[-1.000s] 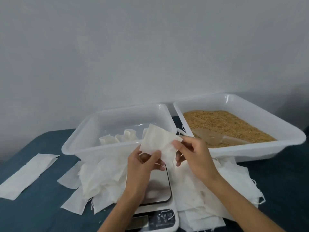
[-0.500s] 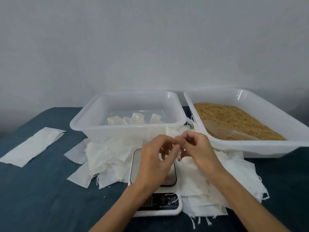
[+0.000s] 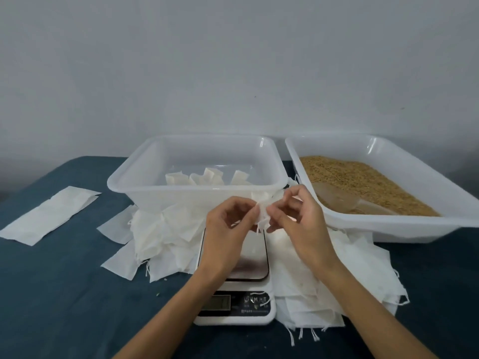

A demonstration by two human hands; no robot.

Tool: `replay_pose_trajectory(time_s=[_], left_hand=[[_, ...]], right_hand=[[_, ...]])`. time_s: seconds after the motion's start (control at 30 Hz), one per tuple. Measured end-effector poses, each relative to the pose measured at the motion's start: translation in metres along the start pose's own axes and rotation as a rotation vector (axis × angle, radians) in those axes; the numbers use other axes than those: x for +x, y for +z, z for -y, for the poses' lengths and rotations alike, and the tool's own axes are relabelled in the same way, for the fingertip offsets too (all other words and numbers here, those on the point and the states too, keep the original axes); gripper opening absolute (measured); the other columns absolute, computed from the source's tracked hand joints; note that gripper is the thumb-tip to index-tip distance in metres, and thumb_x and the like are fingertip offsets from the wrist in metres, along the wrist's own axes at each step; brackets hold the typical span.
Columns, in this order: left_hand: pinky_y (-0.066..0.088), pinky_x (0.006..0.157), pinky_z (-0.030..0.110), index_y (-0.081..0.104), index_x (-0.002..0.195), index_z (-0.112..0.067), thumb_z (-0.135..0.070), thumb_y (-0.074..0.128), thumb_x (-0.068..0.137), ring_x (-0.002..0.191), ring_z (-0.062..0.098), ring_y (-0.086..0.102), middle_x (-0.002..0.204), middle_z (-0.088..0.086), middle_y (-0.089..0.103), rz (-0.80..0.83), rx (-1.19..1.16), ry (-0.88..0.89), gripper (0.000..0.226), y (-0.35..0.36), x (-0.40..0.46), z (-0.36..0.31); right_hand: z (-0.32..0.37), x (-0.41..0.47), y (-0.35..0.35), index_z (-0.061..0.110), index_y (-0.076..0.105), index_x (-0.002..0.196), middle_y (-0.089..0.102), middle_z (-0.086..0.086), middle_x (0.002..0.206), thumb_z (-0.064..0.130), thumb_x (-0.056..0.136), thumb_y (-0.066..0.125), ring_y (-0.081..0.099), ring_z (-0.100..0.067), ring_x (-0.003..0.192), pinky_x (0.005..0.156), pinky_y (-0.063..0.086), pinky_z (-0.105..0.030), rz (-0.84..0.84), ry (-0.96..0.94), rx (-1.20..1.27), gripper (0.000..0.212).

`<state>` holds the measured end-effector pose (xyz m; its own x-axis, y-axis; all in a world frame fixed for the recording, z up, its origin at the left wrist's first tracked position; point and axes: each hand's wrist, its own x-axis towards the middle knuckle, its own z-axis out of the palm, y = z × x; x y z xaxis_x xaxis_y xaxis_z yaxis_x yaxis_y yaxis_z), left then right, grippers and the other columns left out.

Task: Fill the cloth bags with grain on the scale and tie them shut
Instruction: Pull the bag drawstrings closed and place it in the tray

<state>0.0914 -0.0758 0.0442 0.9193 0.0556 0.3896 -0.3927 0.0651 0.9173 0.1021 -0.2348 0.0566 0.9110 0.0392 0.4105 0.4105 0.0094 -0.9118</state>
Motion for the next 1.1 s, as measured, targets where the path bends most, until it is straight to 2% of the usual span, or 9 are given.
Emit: replay_pose_trajectory(time_s=[0.13, 0.23, 0.37, 0.47, 0.6, 0.73, 0.8, 0.9, 1.1], left_hand=[[0.057, 0.07, 0.025, 0.069, 0.099, -0.017, -0.006, 0.072, 0.096, 0.068, 0.02, 0.069, 0.08, 0.003, 0.069, -0.064, -0.041, 0.026, 0.012, -0.001, 0.001, -0.001], [0.059, 0.075, 0.031, 0.069, 0.1, -0.023, -0.006, 0.072, 0.097, 0.076, 0.02, 0.071, 0.084, 0.002, 0.07, -0.05, 0.018, 0.045, 0.018, 0.001, -0.002, 0.0], [0.057, 0.089, 0.032, 0.069, 0.105, -0.028, -0.005, 0.069, 0.098, 0.094, 0.018, 0.072, 0.093, -0.008, 0.074, 0.024, 0.218, 0.147, 0.023, 0.004, -0.007, -0.002], [0.055, 0.092, 0.025, 0.069, 0.109, -0.022, 0.0, 0.063, 0.099, 0.101, 0.014, 0.073, 0.1, -0.012, 0.076, 0.104, 0.328, 0.247, 0.025, 0.008, -0.011, -0.004], [0.056, 0.089, 0.028, 0.07, 0.103, -0.02, -0.013, 0.067, 0.094, 0.105, 0.014, 0.069, 0.115, -0.008, 0.067, -0.039, 0.262, 0.216, 0.012, 0.005, -0.008, -0.002], [0.052, 0.094, 0.025, 0.072, 0.088, -0.028, -0.039, 0.077, 0.085, 0.121, 0.001, 0.064, 0.136, -0.018, 0.064, 0.0, 0.103, -0.057, 0.013, -0.001, -0.002, -0.004], [0.051, 0.089, 0.02, 0.074, 0.087, -0.024, -0.028, 0.08, 0.088, 0.11, 0.006, 0.071, 0.128, -0.016, 0.07, 0.029, -0.002, -0.131, 0.007, -0.003, 0.001, -0.003], [0.047, 0.078, 0.022, 0.077, 0.089, -0.021, -0.003, 0.077, 0.09, 0.079, 0.01, 0.058, 0.083, -0.01, 0.067, -0.028, 0.023, -0.11, 0.018, -0.007, 0.003, 0.0], [0.049, 0.077, 0.012, 0.08, 0.095, -0.017, 0.002, 0.073, 0.092, 0.081, 0.002, 0.064, 0.084, -0.01, 0.074, -0.086, -0.025, -0.083, 0.02, -0.007, 0.005, -0.003]], right_hand=[[-0.004, -0.001, -0.003, 0.019, 0.063, 0.091, 0.06, 0.008, 0.087, 0.003, 0.097, 0.062, 0.064, -0.018, 0.081, 0.074, 0.055, -0.033, -0.002, -0.339, -0.433, 0.017], [-0.008, -0.001, -0.003, 0.019, 0.075, 0.104, 0.06, 0.008, 0.093, 0.001, 0.095, 0.063, 0.063, -0.01, 0.09, 0.08, 0.05, -0.021, 0.008, -0.413, -0.585, 0.023], [-0.002, -0.004, 0.002, 0.037, 0.073, 0.088, 0.069, 0.015, 0.086, 0.027, 0.1, 0.057, 0.067, -0.007, 0.085, 0.075, 0.052, -0.027, 0.087, -0.125, -0.334, 0.022], [0.003, -0.001, 0.001, 0.017, 0.076, 0.091, 0.073, -0.005, 0.084, 0.045, 0.099, 0.059, 0.07, -0.021, 0.084, 0.08, 0.056, -0.043, 0.091, -0.006, -0.163, 0.034], [0.002, 0.004, -0.008, -0.009, 0.064, 0.091, 0.049, -0.019, 0.071, 0.039, 0.092, 0.071, 0.044, -0.02, 0.069, 0.066, 0.039, -0.035, -0.032, 0.001, -0.025, 0.049], [0.001, 0.005, -0.013, 0.01, 0.077, 0.091, 0.049, -0.004, 0.071, 0.034, 0.093, 0.07, 0.041, -0.012, 0.066, 0.058, 0.038, -0.019, -0.017, 0.096, 0.091, 0.025], [0.001, 0.004, -0.012, 0.014, 0.078, 0.087, 0.061, -0.001, 0.073, 0.028, 0.092, 0.072, 0.051, -0.011, 0.066, 0.061, 0.044, -0.02, -0.002, 0.037, 0.063, 0.016], [-0.002, 0.004, -0.011, 0.014, 0.077, 0.086, 0.067, 0.002, 0.092, 0.02, 0.086, 0.079, 0.064, -0.017, 0.074, 0.07, 0.055, -0.027, -0.131, -0.078, -0.129, 0.006], [-0.004, 0.002, -0.013, 0.022, 0.071, 0.086, 0.064, 0.006, 0.072, 0.029, 0.092, 0.074, 0.051, -0.018, 0.043, 0.045, 0.043, -0.026, -0.186, -0.082, -0.07, 0.009]])
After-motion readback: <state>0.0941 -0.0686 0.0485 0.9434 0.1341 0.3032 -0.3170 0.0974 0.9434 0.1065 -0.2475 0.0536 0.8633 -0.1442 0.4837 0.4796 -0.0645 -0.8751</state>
